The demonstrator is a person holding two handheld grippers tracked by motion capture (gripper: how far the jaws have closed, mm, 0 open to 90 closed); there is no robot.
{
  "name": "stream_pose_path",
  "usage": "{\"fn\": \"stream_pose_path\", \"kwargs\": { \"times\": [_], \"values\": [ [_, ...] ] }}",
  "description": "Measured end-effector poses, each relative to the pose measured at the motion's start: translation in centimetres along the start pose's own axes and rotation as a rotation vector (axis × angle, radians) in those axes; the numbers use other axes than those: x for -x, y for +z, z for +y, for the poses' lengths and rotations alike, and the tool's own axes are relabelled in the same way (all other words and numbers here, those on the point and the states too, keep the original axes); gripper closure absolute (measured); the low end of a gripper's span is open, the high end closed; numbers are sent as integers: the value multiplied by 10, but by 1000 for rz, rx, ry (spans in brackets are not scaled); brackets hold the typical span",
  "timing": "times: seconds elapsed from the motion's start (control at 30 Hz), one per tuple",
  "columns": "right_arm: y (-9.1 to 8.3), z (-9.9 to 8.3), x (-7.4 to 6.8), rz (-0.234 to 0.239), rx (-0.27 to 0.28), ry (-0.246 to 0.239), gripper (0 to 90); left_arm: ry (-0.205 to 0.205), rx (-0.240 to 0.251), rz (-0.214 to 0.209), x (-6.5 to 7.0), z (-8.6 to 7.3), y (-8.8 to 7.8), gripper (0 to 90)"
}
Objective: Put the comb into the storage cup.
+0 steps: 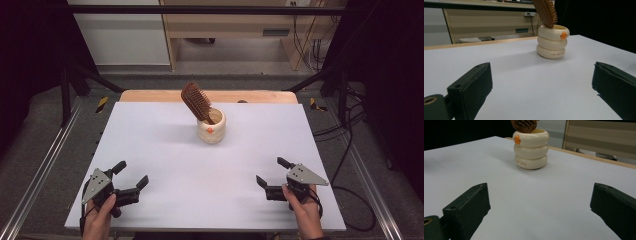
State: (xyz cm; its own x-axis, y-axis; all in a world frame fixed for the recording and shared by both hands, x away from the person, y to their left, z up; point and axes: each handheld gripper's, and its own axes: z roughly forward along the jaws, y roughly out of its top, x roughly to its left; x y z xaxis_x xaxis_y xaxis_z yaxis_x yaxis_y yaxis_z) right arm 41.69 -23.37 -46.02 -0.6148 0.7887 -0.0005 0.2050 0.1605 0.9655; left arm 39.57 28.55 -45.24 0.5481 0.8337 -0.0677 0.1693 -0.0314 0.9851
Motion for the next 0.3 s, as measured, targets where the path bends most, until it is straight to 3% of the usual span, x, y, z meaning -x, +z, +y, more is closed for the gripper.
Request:
{"fn": "stream_pose_path", "kwargs": {
  "times": [0.3],
  "values": [
    [11,2,-4,-15,-20,1,34,-4,14,22,-4,0,4,31]
  ]
}}
